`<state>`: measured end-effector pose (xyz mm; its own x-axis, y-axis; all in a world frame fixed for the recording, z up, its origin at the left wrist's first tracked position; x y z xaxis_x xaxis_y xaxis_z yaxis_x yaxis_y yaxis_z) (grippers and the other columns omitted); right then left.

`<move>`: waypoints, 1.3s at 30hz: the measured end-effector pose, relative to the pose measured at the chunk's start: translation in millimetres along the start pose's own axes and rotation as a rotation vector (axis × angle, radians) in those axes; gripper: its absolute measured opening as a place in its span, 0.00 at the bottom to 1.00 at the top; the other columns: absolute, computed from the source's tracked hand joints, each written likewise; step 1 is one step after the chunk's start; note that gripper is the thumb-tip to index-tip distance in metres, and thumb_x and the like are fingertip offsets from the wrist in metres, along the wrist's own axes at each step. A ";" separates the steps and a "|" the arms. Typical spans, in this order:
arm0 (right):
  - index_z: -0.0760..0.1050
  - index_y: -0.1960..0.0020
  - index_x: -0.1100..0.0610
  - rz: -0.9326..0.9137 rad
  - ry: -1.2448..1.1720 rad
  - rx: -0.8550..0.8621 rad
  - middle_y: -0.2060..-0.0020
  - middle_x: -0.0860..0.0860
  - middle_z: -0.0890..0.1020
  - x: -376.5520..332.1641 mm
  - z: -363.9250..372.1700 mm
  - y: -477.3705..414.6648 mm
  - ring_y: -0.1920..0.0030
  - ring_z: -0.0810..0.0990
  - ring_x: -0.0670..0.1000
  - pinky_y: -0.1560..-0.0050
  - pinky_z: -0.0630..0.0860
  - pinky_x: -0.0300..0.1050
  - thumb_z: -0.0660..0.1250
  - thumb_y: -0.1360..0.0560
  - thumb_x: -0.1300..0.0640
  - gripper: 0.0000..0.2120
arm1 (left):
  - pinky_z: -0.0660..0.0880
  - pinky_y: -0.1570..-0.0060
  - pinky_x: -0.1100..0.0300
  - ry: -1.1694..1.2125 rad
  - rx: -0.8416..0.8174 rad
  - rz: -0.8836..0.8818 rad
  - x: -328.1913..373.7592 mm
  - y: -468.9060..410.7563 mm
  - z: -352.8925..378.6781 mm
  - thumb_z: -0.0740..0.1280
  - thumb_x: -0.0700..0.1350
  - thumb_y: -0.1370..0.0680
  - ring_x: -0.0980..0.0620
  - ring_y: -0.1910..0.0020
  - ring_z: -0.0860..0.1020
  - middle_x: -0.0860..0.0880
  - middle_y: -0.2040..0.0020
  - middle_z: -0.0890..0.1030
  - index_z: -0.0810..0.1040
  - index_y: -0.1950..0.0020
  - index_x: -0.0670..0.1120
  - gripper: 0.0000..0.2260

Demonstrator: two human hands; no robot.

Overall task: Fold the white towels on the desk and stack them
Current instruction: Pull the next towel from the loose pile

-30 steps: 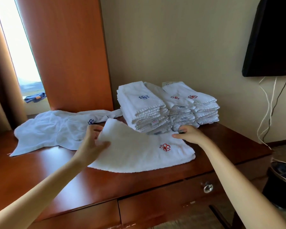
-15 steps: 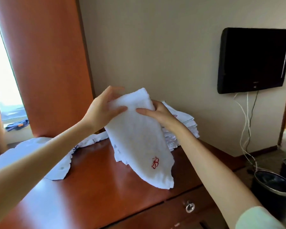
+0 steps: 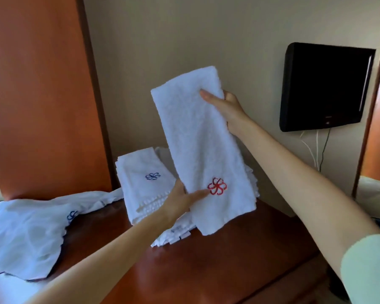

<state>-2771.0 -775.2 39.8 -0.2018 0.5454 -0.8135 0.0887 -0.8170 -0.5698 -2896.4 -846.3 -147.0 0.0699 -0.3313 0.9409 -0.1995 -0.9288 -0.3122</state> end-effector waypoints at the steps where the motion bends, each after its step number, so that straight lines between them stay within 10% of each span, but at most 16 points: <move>1: 0.80 0.48 0.56 0.006 0.017 -0.009 0.54 0.51 0.86 3.7 1.1 -14.0 0.53 0.85 0.51 0.54 0.81 0.44 0.74 0.28 0.54 0.11 | 0.79 0.51 0.62 -0.014 0.046 0.057 3.8 -10.3 -3.0 0.73 0.40 0.26 0.57 0.43 0.79 0.54 0.39 0.78 0.67 0.38 0.60 0.24; 6: 0.79 0.48 0.54 0.039 0.097 0.042 0.52 0.51 0.85 40.1 -0.1 -88.0 0.51 0.85 0.51 0.50 0.81 0.47 0.74 0.27 0.52 0.10 | 0.73 0.44 0.62 -0.195 0.188 0.219 14.3 -57.5 -31.7 0.69 0.33 0.25 0.74 0.45 0.70 0.75 0.39 0.61 0.40 0.30 0.62 0.44; 11: 0.78 0.43 0.56 0.124 0.137 0.063 0.50 0.52 0.84 115.0 17.0 -142.4 0.53 0.84 0.49 0.54 0.81 0.41 0.73 0.27 0.50 0.16 | 0.63 0.39 0.74 -0.430 0.232 0.234 -9.6 -94.2 -68.1 0.69 0.38 0.24 0.65 0.31 0.57 0.61 0.25 0.48 0.48 0.24 0.58 0.39; 16: 0.77 0.46 0.55 0.293 0.229 0.054 0.57 0.46 0.82 227.2 29.9 -161.6 0.54 0.82 0.47 0.61 0.75 0.34 0.73 0.27 0.48 0.15 | 0.69 0.39 0.64 -0.853 0.206 0.133 -46.2 -112.9 -74.8 0.65 0.48 0.22 0.45 0.35 0.72 0.54 0.25 0.27 0.55 0.22 0.56 0.31; 18: 0.76 0.42 0.59 0.376 0.235 0.140 0.55 0.49 0.83 270.2 22.2 -163.5 0.52 0.81 0.50 0.57 0.77 0.38 0.74 0.29 0.49 0.20 | 0.59 0.28 0.55 -1.082 0.234 0.104 -52.6 -115.9 -73.4 0.62 0.51 0.21 0.41 0.24 0.58 0.46 0.22 0.34 0.59 0.23 0.58 0.26; 22: 0.72 0.35 0.63 0.478 0.435 0.176 0.47 0.54 0.79 331.3 21.3 -159.1 0.47 0.79 0.54 0.51 0.71 0.42 0.74 0.28 0.48 0.29 | 0.59 0.35 0.47 -1.241 0.345 0.190 -45.0 -116.1 -65.8 0.58 0.47 0.31 0.39 0.47 0.82 0.37 0.45 0.82 0.86 0.50 0.47 0.19; 26: 0.63 0.26 0.54 0.143 1.172 0.090 0.30 0.54 0.67 312.1 37.8 -165.8 0.31 0.67 0.56 0.35 0.66 0.48 0.68 0.25 0.50 0.30 | 0.64 0.37 0.42 -1.329 0.343 0.139 -59.7 -116.8 -60.2 0.54 0.47 0.32 0.39 0.52 0.83 0.37 0.51 0.84 0.87 0.54 0.43 0.22; 29: 0.64 0.25 0.51 -0.109 1.153 -0.187 0.27 0.52 0.66 301.5 73.4 -162.6 0.27 0.62 0.53 0.30 0.57 0.44 0.63 0.21 0.49 0.25 | 0.63 0.39 0.43 -1.359 0.348 0.088 -64.8 -116.2 -58.6 0.53 0.45 0.32 0.38 0.54 0.83 0.35 0.51 0.83 0.85 0.52 0.37 0.24; 35: 0.43 0.21 0.45 0.228 1.231 -0.617 0.21 0.47 0.43 358.5 86.6 -143.0 0.22 0.42 0.50 0.23 0.43 0.49 0.46 0.18 0.39 0.29 | 0.76 0.53 0.32 -1.414 0.241 0.005 -70.9 -119.5 -59.4 0.51 0.45 0.30 0.38 0.52 0.83 0.35 0.51 0.83 0.84 0.51 0.35 0.25; 39: 0.40 0.21 0.46 0.258 1.323 -0.649 0.21 0.48 0.41 353.1 87.8 -132.0 0.22 0.41 0.50 0.23 0.42 0.49 0.44 0.17 0.40 0.28 | 0.48 0.27 0.37 -1.508 0.068 -0.181 -77.0 -122.5 -57.9 0.32 0.50 0.25 0.42 0.24 0.58 0.37 0.24 0.59 0.56 0.23 0.38 0.34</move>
<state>-2939.6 -491.2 -162.0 0.8613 0.4633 -0.2087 0.4616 -0.8851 -0.0598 -2933.9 -697.4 -173.7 0.9991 -0.0311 -0.0293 -0.0376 -0.9661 -0.2553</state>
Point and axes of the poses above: each hand's wrist, its own y-axis away from the middle knuckle, its own z-axis out of the palm, x = y × z, the point moved 9 cm from there along -y, towards the middle knuckle
